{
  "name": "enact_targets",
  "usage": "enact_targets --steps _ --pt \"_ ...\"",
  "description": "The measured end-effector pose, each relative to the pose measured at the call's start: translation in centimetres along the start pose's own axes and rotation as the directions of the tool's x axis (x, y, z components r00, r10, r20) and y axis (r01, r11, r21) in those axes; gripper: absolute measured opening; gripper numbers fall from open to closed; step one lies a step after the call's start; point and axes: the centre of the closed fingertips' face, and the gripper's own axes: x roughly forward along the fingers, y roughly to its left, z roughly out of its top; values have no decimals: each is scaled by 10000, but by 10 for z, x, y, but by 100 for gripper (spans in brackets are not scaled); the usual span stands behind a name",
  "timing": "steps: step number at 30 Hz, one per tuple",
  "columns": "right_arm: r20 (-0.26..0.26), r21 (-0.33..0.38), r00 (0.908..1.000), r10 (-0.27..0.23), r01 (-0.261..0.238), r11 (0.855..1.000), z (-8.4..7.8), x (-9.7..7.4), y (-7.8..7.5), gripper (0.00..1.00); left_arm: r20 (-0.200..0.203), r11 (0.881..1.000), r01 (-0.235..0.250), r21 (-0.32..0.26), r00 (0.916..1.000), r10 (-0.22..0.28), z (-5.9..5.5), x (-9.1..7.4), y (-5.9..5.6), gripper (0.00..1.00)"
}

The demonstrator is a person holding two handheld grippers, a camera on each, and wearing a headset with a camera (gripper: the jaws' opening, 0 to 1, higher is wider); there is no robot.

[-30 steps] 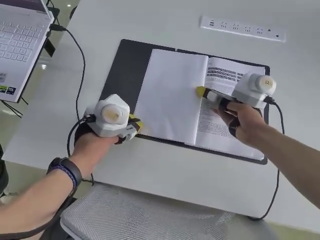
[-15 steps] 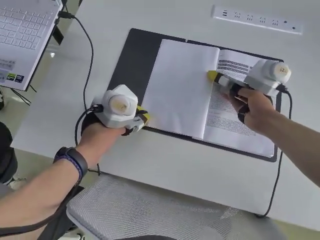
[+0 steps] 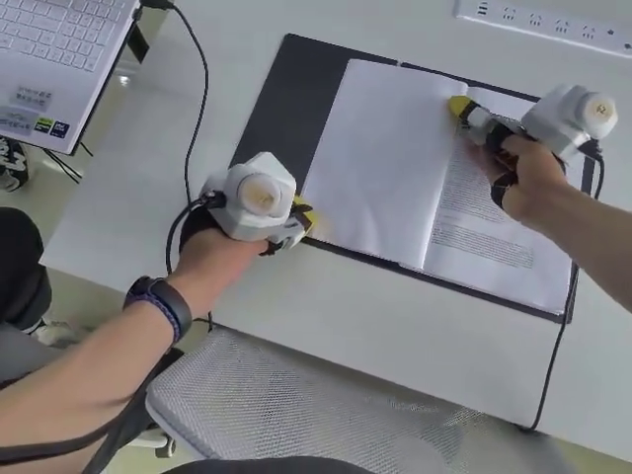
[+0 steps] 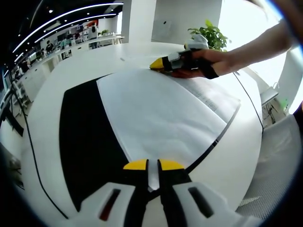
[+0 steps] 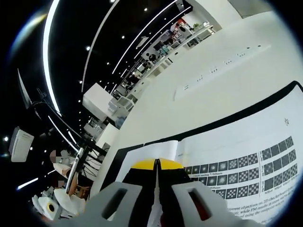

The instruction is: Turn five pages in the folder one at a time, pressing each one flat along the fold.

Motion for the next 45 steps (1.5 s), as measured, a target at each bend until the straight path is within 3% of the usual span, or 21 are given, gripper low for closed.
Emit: enact_targets --steps 10,13,21,29,35,39,43,45 --pt "459 306 9985 -292 278 9991 26 24 -20 0 -31 10000 37 -31 10000 -37 0 1 0 7" --pt "728 897 9962 -479 413 9951 33 29 -28 0 -49 10000 41 50 10000 -41 -1 1 -1 8" --pt "502 450 9984 -261 238 9987 29 30 -32 0 -2 9999 -61 -131 10000 61 0 0 1 6" --pt "19 179 9997 224 -224 9996 11 18 -25 0 37 9996 -88 -256 10000 89 1 0 2 5" --pt "-384 -142 9977 554 -560 9983 -15 -6 -5 0 61 9997 -99 -215 9999 100 1 -1 0 7" --pt "-483 121 9949 882 -877 9961 -29 -23 6 0 180 9993 -66 -368 9998 72 1 -1 0 6" --pt "-630 15 9936 938 -939 9956 -27 -24 1 0 362 9986 -164 -498 9992 182 1 -1 3 3" --pt "-731 -49 9924 994 -1000 9950 -39 -36 14 0 500 9971 -111 -753 9986 149 1 -1 4 3"
